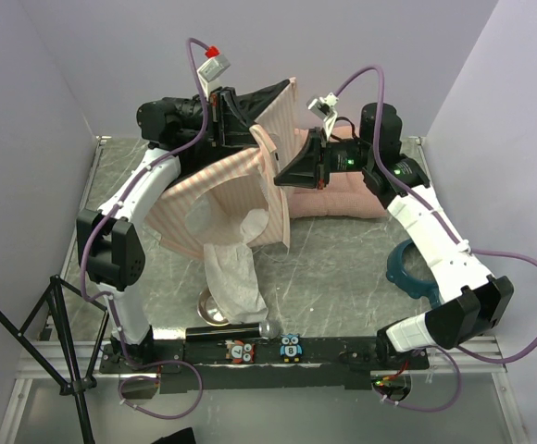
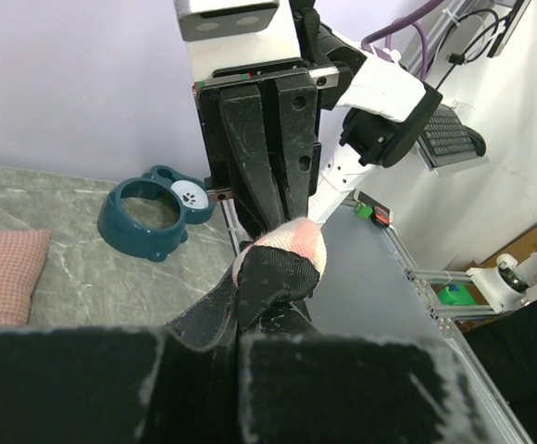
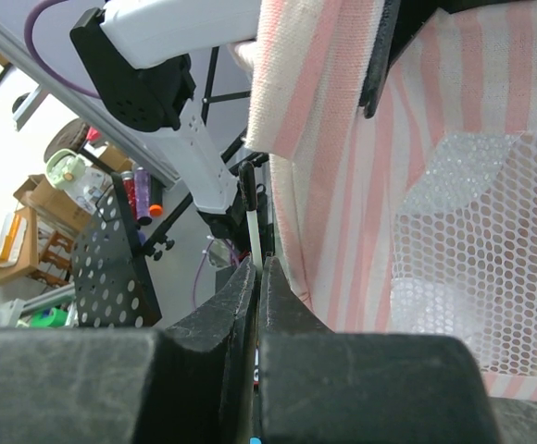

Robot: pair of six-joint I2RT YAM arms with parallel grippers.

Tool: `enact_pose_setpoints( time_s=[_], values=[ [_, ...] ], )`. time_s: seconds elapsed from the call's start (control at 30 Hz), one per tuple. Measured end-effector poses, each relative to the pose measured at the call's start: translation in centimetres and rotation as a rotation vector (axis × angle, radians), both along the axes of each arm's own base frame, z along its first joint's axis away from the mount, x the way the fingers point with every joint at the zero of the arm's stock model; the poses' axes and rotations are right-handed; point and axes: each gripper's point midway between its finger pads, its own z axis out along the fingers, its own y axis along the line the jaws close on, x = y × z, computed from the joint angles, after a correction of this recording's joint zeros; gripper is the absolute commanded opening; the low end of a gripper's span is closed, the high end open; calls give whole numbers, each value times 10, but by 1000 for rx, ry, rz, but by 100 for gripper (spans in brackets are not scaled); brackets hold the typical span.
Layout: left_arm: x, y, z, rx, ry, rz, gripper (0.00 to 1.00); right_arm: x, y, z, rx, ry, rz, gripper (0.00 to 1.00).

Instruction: Set up the pet tent

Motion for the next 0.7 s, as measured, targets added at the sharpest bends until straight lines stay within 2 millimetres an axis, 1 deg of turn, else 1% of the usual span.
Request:
enact_pose_setpoints(
  time_s=[0.1, 0.33, 0.7],
  values=[
    [-1, -1, 0, -3, -9, -4, 1, 0, 0, -1, -1, 5, 3, 0],
    [-5, -7, -9, -3, 14, -19, 1, -3, 1, -7, -15, 54, 23, 0],
    [-11, -8, -10, -2, 15, -28, 1, -5, 1, -11, -21, 86, 29, 0]
  ],
)
